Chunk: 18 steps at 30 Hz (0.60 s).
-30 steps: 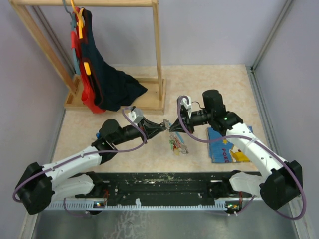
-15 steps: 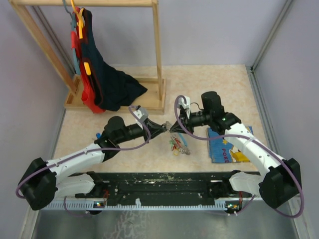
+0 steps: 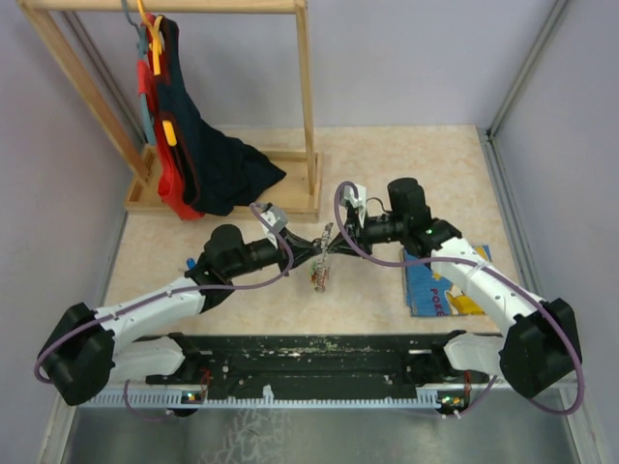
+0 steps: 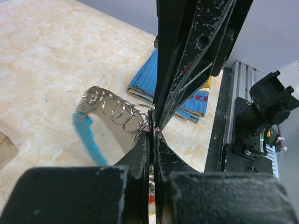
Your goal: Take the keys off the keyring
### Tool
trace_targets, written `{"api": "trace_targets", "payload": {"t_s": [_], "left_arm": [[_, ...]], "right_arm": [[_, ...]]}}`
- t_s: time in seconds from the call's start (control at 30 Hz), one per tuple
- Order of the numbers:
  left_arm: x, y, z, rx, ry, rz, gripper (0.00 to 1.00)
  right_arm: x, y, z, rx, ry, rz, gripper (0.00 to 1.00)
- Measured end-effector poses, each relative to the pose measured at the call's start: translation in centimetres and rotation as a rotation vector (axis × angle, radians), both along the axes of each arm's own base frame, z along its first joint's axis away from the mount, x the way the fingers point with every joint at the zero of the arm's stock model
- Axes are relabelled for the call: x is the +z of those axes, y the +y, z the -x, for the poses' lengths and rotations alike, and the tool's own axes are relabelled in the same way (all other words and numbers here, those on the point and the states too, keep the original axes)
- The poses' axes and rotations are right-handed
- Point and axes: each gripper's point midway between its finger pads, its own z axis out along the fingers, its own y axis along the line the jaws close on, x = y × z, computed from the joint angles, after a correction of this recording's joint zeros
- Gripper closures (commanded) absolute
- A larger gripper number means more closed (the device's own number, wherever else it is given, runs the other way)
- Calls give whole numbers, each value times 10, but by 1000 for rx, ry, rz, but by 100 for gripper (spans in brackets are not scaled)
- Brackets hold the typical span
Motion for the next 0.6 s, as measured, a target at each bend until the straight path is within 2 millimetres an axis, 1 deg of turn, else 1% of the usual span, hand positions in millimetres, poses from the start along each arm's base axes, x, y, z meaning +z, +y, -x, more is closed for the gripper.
{"api": "trace_targets", "payload": {"t_s": [0.13, 0.3, 0.6], "left_arm": [[1, 4, -6, 27, 0, 1, 100], [7, 8, -8, 44, -10, 10, 100], [-2, 6, -9, 29, 14, -4, 100]], "right_arm": [[1, 1, -1, -1, -9, -4, 100], [3, 3, 0, 16, -9, -18, 100], [5, 3, 1, 24, -9, -25, 100]]}}
